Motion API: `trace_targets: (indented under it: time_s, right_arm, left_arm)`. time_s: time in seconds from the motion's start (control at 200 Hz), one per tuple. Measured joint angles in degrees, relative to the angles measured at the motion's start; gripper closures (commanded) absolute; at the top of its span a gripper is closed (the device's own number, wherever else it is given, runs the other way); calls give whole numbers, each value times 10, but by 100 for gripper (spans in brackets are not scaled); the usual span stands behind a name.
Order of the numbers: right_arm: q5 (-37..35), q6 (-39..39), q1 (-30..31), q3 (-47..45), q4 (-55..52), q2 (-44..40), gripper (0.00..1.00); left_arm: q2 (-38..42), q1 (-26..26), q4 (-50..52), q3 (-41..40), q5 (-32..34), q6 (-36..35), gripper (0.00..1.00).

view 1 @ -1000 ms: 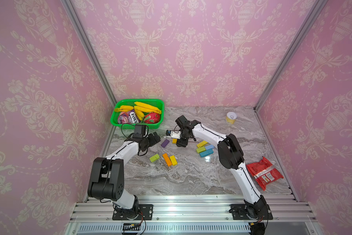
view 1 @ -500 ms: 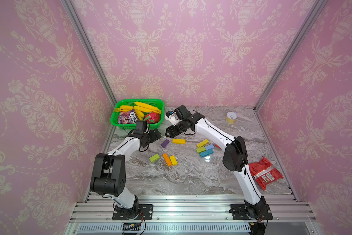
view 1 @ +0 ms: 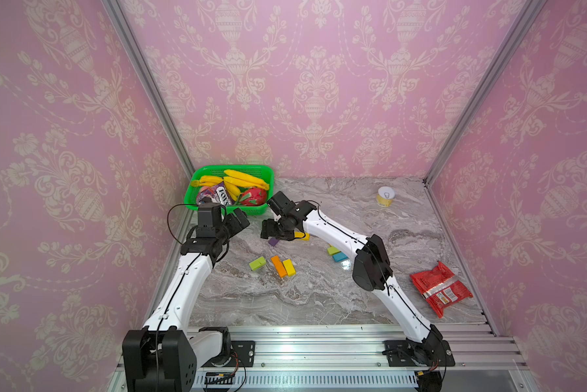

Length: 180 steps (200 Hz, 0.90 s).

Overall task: Assemble the letter p with building blocks
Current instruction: Assemble the building block at the center of the board.

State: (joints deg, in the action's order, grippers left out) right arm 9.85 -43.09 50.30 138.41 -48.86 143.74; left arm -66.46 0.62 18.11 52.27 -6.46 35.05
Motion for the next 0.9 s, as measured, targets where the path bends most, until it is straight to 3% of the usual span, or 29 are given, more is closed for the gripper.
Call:
trace_targets:
  time_s: [0.335, 0.9]
  right_arm:
    - [-81, -39, -2, 52, -12, 72, 23]
    - [-93, -41, -10, 89, 17, 110, 26]
  left_arm:
    - [16, 0, 25, 0, 13, 0, 1]
    - [6, 0, 29, 1, 19, -2, 1]
